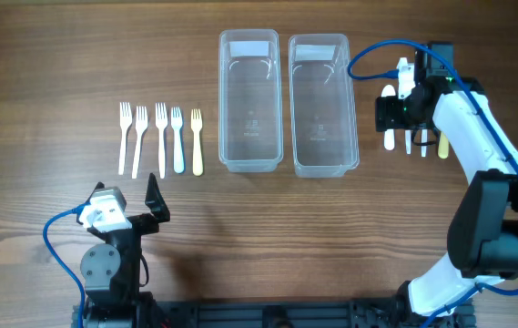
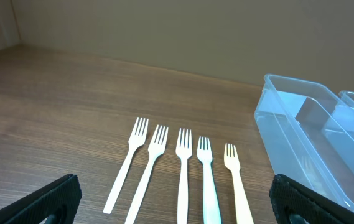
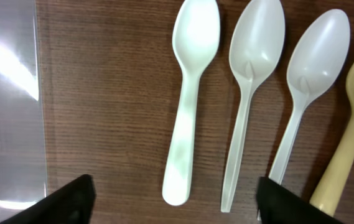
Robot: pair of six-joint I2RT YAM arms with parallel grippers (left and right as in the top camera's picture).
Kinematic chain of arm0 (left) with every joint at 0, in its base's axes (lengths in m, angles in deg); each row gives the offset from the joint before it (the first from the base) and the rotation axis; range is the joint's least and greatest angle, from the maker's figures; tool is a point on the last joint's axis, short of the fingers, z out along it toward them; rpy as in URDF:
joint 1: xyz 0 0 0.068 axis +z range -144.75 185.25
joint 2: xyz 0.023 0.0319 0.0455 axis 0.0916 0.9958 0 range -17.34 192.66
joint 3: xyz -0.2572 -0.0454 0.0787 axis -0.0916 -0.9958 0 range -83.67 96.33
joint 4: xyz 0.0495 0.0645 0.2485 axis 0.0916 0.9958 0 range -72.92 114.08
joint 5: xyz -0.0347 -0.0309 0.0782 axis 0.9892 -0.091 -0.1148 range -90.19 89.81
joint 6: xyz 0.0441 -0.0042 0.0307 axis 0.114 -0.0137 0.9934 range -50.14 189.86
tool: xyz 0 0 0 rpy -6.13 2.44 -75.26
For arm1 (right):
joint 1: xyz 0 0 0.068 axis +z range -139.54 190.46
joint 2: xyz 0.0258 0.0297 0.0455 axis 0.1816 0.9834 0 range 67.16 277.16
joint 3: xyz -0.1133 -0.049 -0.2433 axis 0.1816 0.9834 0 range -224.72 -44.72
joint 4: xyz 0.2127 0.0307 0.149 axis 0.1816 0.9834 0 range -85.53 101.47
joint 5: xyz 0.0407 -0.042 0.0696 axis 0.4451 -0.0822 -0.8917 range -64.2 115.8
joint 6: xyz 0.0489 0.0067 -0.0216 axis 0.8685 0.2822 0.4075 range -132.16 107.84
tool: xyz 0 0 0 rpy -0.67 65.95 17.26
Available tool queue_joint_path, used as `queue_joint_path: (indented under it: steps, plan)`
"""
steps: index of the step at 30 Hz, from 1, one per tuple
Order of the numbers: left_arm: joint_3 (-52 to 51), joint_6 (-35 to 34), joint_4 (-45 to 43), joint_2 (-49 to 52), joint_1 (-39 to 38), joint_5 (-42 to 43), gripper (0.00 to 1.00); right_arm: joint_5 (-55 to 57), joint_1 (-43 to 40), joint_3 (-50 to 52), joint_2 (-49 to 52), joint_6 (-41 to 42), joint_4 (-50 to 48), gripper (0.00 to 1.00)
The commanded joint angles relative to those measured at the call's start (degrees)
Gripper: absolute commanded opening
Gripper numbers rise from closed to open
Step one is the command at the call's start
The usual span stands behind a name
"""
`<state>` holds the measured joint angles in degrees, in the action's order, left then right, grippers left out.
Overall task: Pack container
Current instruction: 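Move the right gripper over the leftmost white spoon and grasp it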
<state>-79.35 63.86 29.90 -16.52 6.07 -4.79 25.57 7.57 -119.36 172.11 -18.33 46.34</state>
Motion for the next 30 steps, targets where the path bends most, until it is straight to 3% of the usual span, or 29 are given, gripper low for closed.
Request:
queue_joint_path:
  steps: [1, 2, 12, 18, 26, 30]
  plan:
    - [-0.4, 1.5, -0.2, -0.4, 0.4, 0.1, 1.00, -1.8, -0.1, -1.4, 1.5, -1.4, -1.4, 0.68]
    - [-0.4, 1.5, -0.2, -0.4, 0.4, 0.1, 1.00, -1.8, -0.1, -1.4, 1.5, -1.4, -2.0, 0.65]
    - [-0.4, 1.5, -0.2, -0.4, 0.4, 0.1, 1.00, -1.7, -0.1, -1.4, 2.3, -1.2, -5.0, 0.61]
    - [-0.4, 1.5, -0.2, -0.4, 0.4, 0.1, 1.00, -1.8, -0.1, -1.4, 6.2, -1.2, -5.1, 0.67]
    - [-0.4, 1.5, -0.2, -0.4, 0.4, 0.1, 1.00, -1.7, -0.1, -1.4, 11.7, -1.2, -5.4, 0.66]
    - [-0.4, 1.5, -0.2, -0.4, 0.4, 0.1, 1.00, -1.7, -0.1, -1.4, 11.9, -1.2, -6.3, 0.57]
